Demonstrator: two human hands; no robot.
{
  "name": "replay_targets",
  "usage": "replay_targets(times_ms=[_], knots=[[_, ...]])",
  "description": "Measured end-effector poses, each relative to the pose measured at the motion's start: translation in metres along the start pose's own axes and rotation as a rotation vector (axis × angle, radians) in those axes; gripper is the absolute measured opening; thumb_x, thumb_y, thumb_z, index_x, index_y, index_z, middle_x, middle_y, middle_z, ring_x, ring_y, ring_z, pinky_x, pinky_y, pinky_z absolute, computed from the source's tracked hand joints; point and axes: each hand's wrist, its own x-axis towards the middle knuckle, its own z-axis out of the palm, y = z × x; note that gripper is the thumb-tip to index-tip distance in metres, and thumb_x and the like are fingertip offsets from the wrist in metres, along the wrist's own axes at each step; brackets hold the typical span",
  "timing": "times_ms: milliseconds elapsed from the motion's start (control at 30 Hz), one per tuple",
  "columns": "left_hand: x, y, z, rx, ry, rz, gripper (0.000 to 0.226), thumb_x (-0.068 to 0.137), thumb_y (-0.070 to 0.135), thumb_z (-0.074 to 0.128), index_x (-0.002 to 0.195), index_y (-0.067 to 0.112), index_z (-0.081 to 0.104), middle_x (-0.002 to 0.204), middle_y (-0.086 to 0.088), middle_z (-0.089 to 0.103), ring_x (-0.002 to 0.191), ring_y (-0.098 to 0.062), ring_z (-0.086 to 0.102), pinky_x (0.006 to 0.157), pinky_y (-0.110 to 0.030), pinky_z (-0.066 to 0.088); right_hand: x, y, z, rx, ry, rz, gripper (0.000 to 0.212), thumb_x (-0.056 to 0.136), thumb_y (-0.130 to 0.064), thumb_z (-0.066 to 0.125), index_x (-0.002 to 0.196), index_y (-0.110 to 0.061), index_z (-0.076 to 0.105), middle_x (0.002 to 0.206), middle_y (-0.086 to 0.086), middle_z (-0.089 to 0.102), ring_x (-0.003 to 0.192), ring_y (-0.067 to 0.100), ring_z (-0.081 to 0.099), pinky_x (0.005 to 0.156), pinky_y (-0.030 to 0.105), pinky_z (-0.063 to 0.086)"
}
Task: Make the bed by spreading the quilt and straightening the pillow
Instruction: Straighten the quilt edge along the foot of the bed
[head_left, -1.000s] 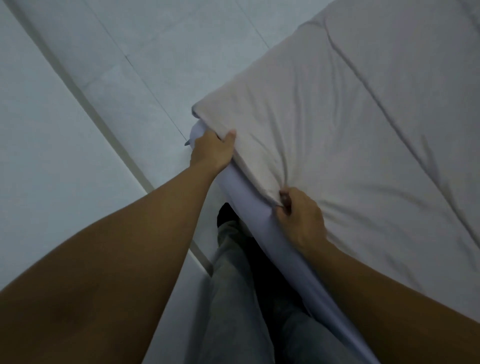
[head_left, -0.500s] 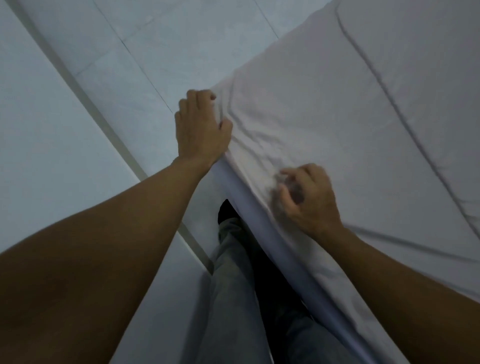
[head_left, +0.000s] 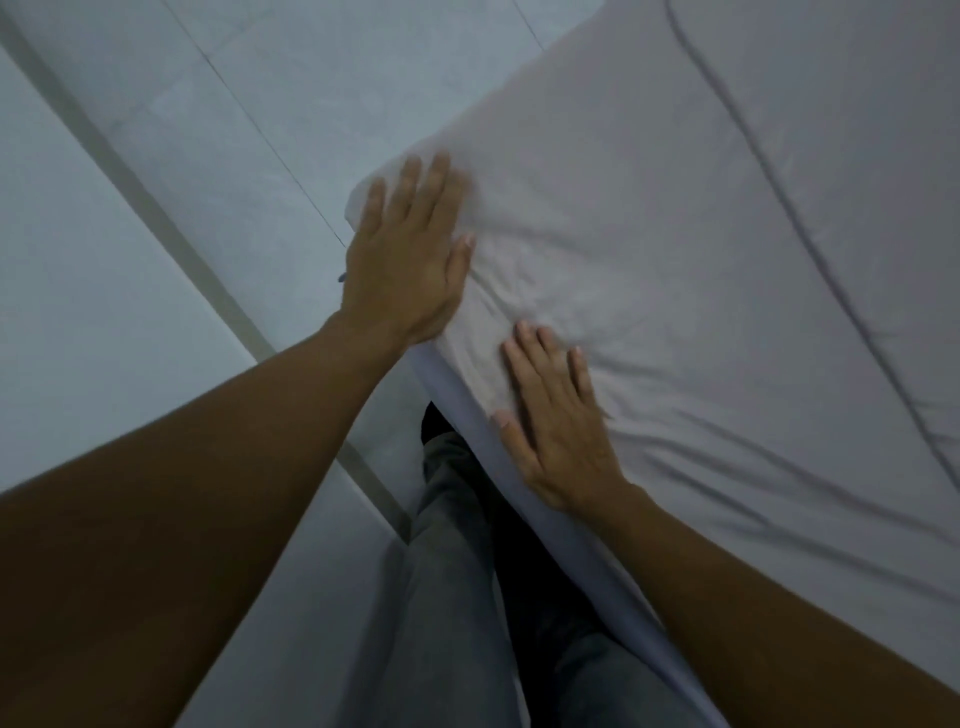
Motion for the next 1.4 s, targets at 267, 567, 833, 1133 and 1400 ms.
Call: replay_targets(times_ms=[267, 567, 833, 1133, 1400], knots=[[-0.034, -0.012, 0.013, 0.173, -0.158, 0.135, 0.066, 0.105, 0.051, 0.017, 0.159, 0.016, 0.005, 0.167, -0.002, 0.003, 0.154, -0.022, 0.005, 0.122, -0.051, 0.014, -0.007, 0.027, -0.003, -0.078, 0.036, 0.398, 0.077, 0.097, -0.035, 0.041, 0.158, -0.004, 0.005, 0.167, 0.012, -0.001, 0.155, 0.025, -0.005, 0.124, 0.052, 0.002], [-0.028, 0.023, -0.092, 0.224, -0.469, 0.001, 0.067, 0.101, 0.048, 0.03, 0.157, 0.014, 0.014, 0.167, -0.005, 0.009, 0.15, -0.03, 0.02, 0.118, -0.05, 0.023, 0.006, -0.023, -0.083, 0.379, 0.11, 0.375, 0.053, 0.097, -0.031, 0.042, 0.142, -0.006, 0.05, 0.149, 0.01, 0.049, 0.139, 0.024, 0.045, 0.118, 0.033, 0.033], [0.005, 0.069, -0.195, 0.23, -0.411, -0.014, 0.049, 0.097, 0.044, 0.04, 0.139, 0.019, 0.047, 0.139, -0.007, 0.054, 0.12, -0.032, 0.056, 0.095, -0.042, 0.042, 0.038, -0.019, -0.197, 0.32, 0.265, 0.417, 0.042, 0.087, -0.015, 0.055, 0.128, -0.014, 0.064, 0.13, 0.003, 0.066, 0.118, 0.022, 0.062, 0.104, 0.033, 0.047], [0.025, 0.103, -0.235, 0.067, -0.455, 0.238, 0.048, 0.096, 0.042, 0.047, 0.141, 0.026, 0.048, 0.154, 0.003, 0.041, 0.135, -0.026, 0.045, 0.105, -0.046, 0.041, 0.023, -0.038, -0.246, 0.422, 0.428, 0.548, 0.038, 0.089, -0.009, 0.056, 0.126, -0.008, 0.065, 0.127, 0.006, 0.067, 0.117, 0.018, 0.062, 0.102, 0.016, 0.04], [0.135, 0.076, -0.273, 0.114, -0.525, 0.457, 0.046, 0.098, 0.042, 0.046, 0.142, 0.027, 0.047, 0.15, 0.002, 0.047, 0.131, -0.025, 0.05, 0.102, -0.045, 0.045, 0.11, -0.054, -0.257, 0.475, 0.569, 0.938, 0.039, 0.09, -0.015, 0.052, 0.128, -0.013, 0.063, 0.131, 0.002, 0.064, 0.122, 0.021, 0.058, 0.106, 0.03, 0.045]])
